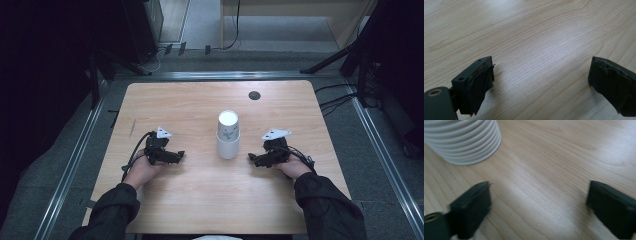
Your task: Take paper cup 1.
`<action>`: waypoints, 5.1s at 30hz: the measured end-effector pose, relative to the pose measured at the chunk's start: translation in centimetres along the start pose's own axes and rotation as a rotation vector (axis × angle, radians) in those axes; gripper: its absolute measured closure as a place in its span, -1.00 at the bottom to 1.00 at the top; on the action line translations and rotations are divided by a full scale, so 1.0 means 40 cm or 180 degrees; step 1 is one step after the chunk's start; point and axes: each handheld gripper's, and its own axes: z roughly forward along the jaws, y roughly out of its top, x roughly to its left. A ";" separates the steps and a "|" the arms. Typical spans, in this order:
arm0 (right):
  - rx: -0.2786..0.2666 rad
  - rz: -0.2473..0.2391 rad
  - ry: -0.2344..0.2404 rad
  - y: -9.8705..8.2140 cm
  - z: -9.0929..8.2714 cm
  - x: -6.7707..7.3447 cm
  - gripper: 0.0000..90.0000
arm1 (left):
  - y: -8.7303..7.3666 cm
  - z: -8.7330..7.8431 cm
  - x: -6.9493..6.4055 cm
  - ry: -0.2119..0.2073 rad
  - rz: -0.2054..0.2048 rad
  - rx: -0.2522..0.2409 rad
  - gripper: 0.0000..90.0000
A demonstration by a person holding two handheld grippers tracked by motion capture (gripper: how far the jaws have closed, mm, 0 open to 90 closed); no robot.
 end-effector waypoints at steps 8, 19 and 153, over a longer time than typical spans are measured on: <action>0.0125 0.0075 0.0193 0.020 -0.014 -0.007 -0.68 | 0.012 -0.003 -0.019 -0.0033 0.0044 0.0144 -0.80; -0.0030 0.0127 0.0394 0.068 -0.073 -0.001 -0.70 | 0.037 -0.058 -0.007 -0.0391 -0.0114 0.0107 -0.72; -0.0040 -0.1152 0.1601 0.298 -0.272 0.192 -0.27 | 0.079 -0.218 -0.085 -0.1411 0.0427 -0.0452 -0.62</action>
